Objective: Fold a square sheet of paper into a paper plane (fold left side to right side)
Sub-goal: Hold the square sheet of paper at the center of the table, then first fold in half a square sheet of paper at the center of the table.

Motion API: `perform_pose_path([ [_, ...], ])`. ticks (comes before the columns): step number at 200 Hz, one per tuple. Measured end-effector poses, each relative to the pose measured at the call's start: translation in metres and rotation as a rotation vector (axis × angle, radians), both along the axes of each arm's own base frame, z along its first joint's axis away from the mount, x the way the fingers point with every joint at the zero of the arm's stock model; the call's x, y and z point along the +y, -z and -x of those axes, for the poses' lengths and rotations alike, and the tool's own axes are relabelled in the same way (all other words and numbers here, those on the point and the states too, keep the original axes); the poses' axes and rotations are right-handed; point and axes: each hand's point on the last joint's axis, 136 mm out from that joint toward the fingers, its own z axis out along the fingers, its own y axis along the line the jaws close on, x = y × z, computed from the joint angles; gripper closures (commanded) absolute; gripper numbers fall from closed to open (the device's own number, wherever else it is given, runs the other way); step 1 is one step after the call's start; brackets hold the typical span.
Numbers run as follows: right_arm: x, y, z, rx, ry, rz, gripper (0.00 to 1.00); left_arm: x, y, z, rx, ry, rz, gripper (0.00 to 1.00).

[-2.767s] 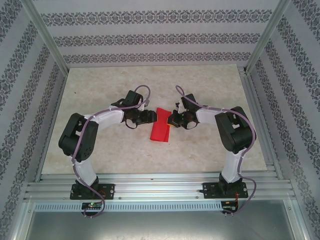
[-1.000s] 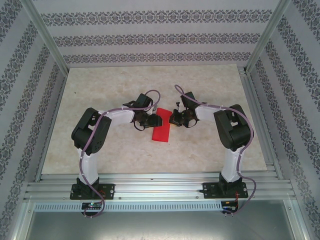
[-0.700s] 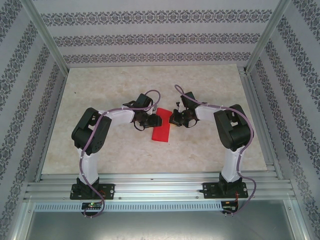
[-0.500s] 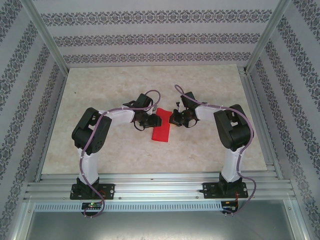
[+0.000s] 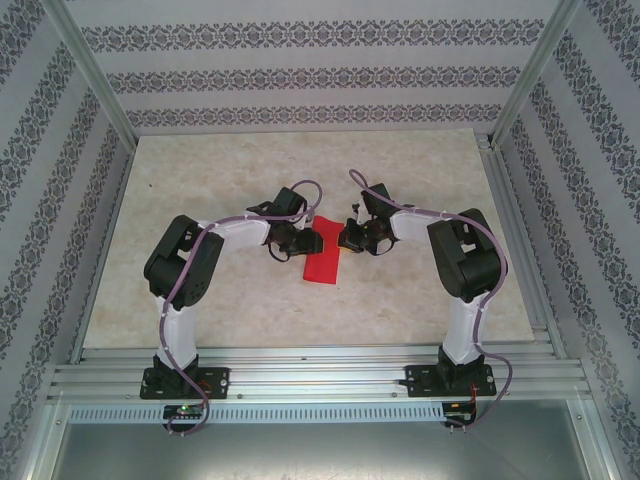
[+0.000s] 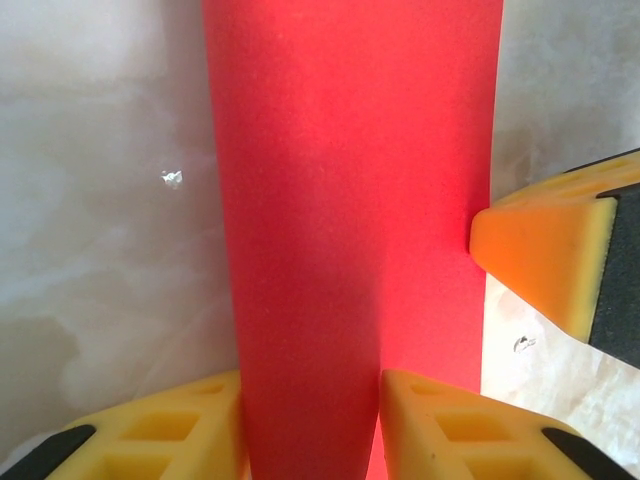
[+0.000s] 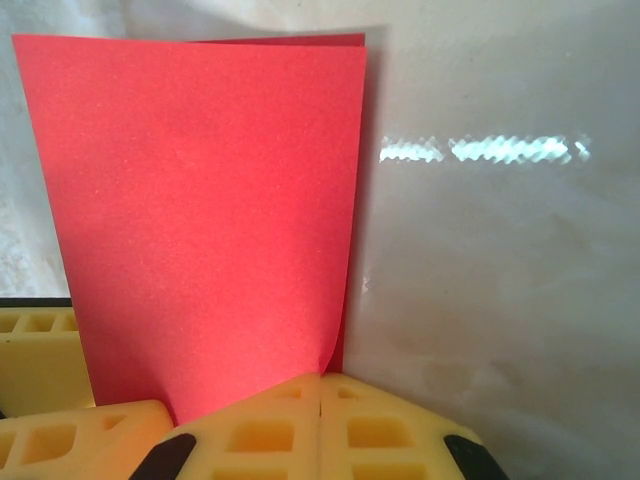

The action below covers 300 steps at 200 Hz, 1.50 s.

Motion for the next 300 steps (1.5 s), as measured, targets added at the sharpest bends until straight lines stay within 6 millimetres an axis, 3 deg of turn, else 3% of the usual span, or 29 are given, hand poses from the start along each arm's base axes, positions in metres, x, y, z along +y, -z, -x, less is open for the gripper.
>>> perform_pose_path([
  [106,-0.011,-0.010,-0.002,-0.020,0.020,0.035,0.77,0.001,0.001,0.000,-0.006,0.001,-0.011,0.63],
  [144,-0.016,-0.018,-0.004,-0.041,0.025,0.044,0.77,0.001,0.001,0.000,-0.005,0.001,-0.011,0.62],
  [300,-0.019,-0.018,0.004,-0.034,0.025,0.048,0.76,-0.001,0.000,-0.001,0.002,-0.015,-0.009,0.59],
])
